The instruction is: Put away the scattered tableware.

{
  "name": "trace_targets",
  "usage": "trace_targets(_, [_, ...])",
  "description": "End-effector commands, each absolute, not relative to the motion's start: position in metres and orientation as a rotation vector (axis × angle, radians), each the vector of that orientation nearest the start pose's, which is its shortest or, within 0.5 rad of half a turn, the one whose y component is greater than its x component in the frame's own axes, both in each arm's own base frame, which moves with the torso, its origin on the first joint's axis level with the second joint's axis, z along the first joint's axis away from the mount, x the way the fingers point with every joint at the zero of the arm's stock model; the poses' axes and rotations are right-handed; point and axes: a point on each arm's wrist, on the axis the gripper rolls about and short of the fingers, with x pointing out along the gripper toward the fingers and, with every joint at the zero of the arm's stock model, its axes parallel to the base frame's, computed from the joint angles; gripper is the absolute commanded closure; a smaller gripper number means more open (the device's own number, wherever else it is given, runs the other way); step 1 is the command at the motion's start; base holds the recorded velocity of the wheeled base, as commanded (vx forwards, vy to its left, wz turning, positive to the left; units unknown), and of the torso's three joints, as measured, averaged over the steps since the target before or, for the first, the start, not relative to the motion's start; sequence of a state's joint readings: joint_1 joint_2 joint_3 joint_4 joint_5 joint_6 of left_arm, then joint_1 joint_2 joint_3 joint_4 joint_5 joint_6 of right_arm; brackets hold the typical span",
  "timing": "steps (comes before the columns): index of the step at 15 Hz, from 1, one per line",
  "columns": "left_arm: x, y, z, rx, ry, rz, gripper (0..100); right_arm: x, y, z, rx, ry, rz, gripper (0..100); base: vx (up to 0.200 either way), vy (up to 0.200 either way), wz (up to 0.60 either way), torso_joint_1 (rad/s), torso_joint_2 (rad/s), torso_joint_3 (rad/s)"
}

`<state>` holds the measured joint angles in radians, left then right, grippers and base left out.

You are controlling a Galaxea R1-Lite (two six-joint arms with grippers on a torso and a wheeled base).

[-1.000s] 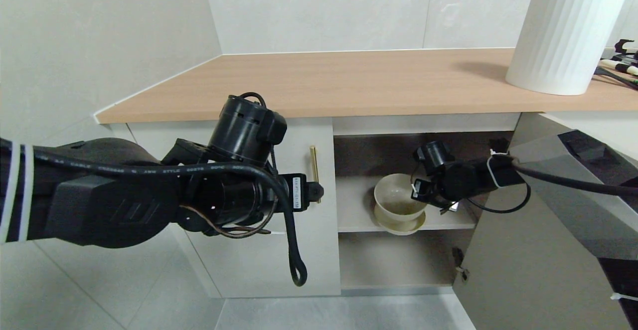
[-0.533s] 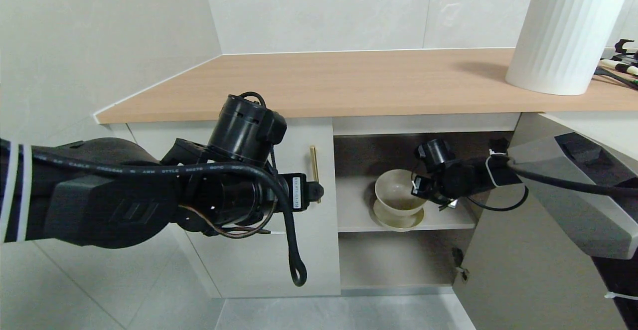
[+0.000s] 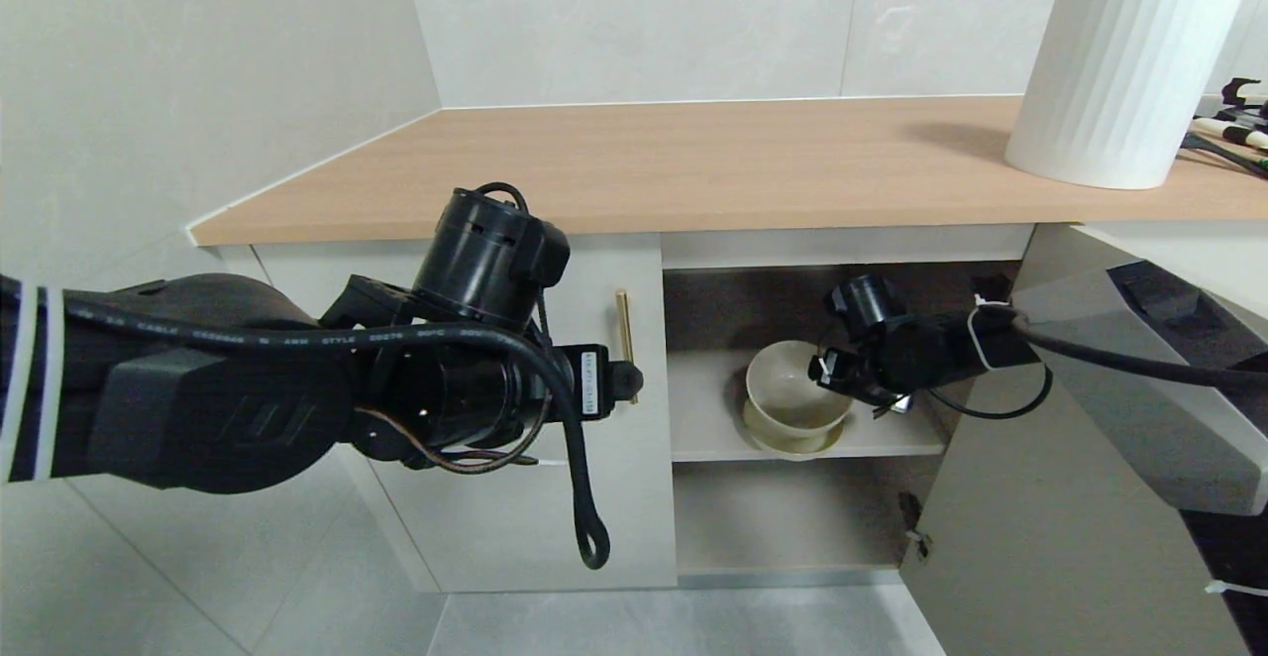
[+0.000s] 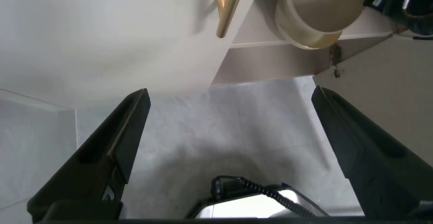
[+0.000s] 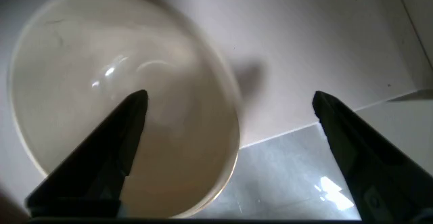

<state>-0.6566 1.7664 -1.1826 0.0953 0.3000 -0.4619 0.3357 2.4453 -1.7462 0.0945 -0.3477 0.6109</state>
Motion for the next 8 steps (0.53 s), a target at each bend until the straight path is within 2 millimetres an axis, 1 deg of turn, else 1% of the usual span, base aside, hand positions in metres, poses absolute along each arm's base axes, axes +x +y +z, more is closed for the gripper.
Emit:
trace_targets(1, [0.261, -0.193, 0.198, -0.129, 0.665, -0.194, 0, 0.445, 0.158, 0.083, 0.322, 0.710, -0.201, 0, 0.000, 0.000, 0.00, 0.000, 0.00, 0.000])
trace_targets(2, [0.261, -0.193, 0.198, -0.129, 0.665, -0.194, 0, 0.440, 0.160, 0.087, 0.322, 0.719, -0.181, 0, 0.000, 0.000, 0.00, 0.000, 0.00, 0.000])
trace_targets(3, [0.261, -0.193, 0.198, -0.129, 0.665, -0.194, 0, 0.426, 0.166, 0.097, 0.329, 0.745, -0.118, 0, 0.000, 0.000, 0.00, 0.000, 0.00, 0.000])
trace_targets(5, [0.261, -0.193, 0.198, -0.130, 0.663, -0.194, 0, 0.407, 0.180, 0.108, 0.315, 0.758, -0.062, 0, 0.000, 0.000, 0.00, 0.000, 0.00, 0.000])
trace_targets(6, [0.261, -0.193, 0.198, -0.130, 0.663, -0.194, 0, 0.400, 0.187, 0.110, 0.305, 0.762, -0.045, 0, 0.000, 0.000, 0.00, 0.000, 0.00, 0.000])
trace_targets(8, [0.261, -0.193, 0.198, -0.130, 0.663, -0.194, 0, 0.394, 0.191, 0.112, 0.288, 0.783, -0.039, 0, 0.000, 0.000, 0.00, 0.000, 0.00, 0.000])
